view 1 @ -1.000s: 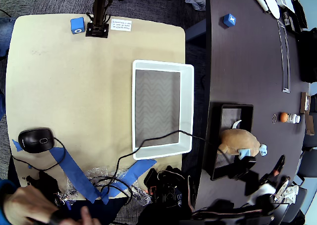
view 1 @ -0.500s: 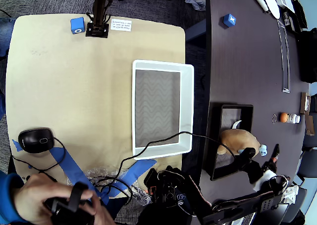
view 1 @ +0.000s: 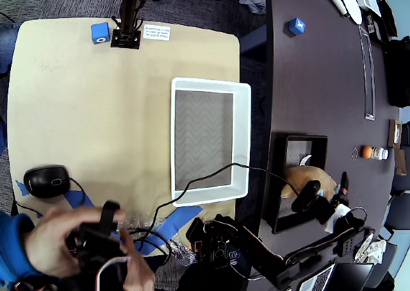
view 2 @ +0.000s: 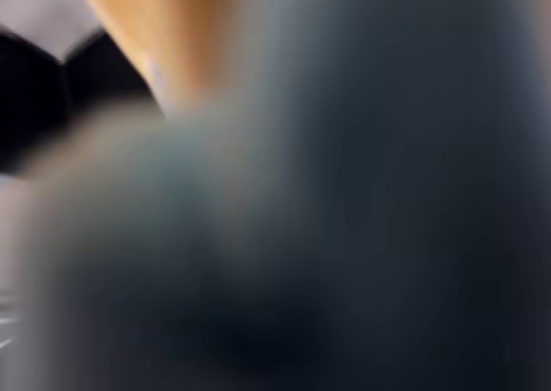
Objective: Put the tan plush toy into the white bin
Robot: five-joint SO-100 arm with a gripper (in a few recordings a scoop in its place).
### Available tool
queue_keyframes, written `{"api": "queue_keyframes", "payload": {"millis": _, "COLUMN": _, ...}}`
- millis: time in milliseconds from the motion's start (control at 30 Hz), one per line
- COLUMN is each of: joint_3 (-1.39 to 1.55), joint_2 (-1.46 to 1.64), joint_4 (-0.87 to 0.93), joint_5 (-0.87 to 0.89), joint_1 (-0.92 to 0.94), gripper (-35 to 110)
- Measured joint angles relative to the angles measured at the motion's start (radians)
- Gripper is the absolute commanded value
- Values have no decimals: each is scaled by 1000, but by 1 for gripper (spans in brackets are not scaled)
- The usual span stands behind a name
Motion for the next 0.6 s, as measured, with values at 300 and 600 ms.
{"api": "queue_keyframes", "payload": {"millis": 300, "joint_3": -106, "joint_2": -140, "joint_4": 0, "joint_5": 0, "joint_1": -46, "gripper": 70}}
{"api": "queue_keyframes", "payload": {"millis": 600, "joint_3": -120, "joint_2": -209, "joint_4": 0, "joint_5": -6, "joint_1": -38, "gripper": 70}}
